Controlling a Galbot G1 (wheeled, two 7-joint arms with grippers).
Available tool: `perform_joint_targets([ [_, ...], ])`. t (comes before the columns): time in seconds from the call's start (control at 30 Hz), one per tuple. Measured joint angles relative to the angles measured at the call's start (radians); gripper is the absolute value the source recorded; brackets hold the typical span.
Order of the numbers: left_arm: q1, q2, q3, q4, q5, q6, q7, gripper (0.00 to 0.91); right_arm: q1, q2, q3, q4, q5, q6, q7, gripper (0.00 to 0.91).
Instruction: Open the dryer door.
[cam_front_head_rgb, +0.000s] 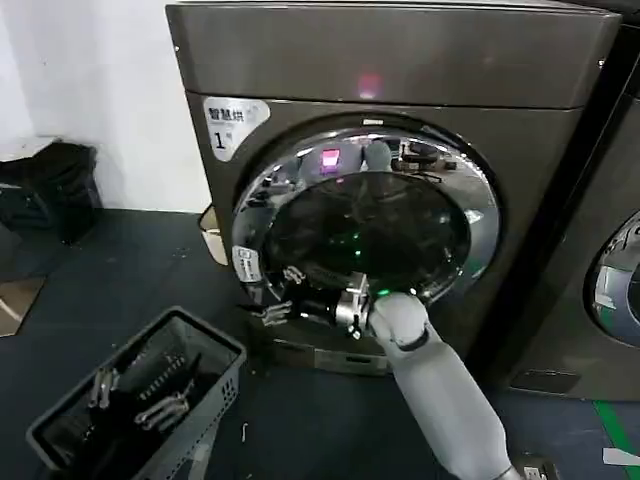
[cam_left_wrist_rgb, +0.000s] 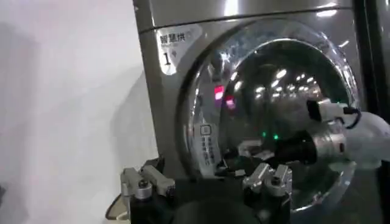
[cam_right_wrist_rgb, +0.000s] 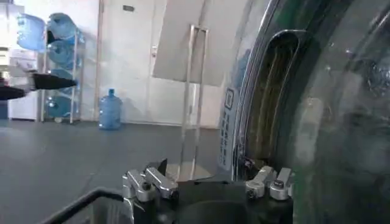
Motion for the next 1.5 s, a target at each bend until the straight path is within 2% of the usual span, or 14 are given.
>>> perform_joint_targets([
  [0.13,-0.042,0.042,-0.037,0.025,-0.024,0.044,0.005,0.907,-0.03,-0.018,0.007,0.029,0.016,0.0,-0.026,0.907],
  [0.43,-0.13,0.155,-0.076,0.112,-0.083,0.052,-0.051,0.907,-0.114,-0.077,0.023,0.11,0.047,0.002,-0.104,0.907],
  [0.57,-0.17,0.233,-0.059,0.163,-0.172,0.075,-0.089,0.907,-0.146,-0.109,0.038,0.147,0.058,0.006,-0.153,0.907],
  [0.8,-0.263,0.38,-0.009,0.265,-0.334,0.085,-0.093,0.907,-0.204,-0.162,0.073,0.209,0.061,0.02,-0.24,0.907],
  [0.97,-0.335,0.47,0.04,0.329,-0.42,0.122,-0.085,0.907,-0.24,-0.191,0.107,0.241,0.075,0.034,-0.314,0.907],
  [1.17,-0.447,0.579,0.123,0.426,-0.516,0.093,-0.083,0.907,-0.287,-0.225,0.15,0.28,0.087,0.047,-0.39,0.907],
  [1.3,-0.518,0.657,0.188,0.483,-0.538,0.048,-0.05,0.907,-0.314,-0.238,0.171,0.296,0.087,0.056,-0.42,0.907],
  [1.5,-0.598,0.743,0.296,0.527,-0.625,0.008,-0.026,0.907,-0.347,-0.246,0.204,0.299,0.084,0.067,-0.481,0.907],
])
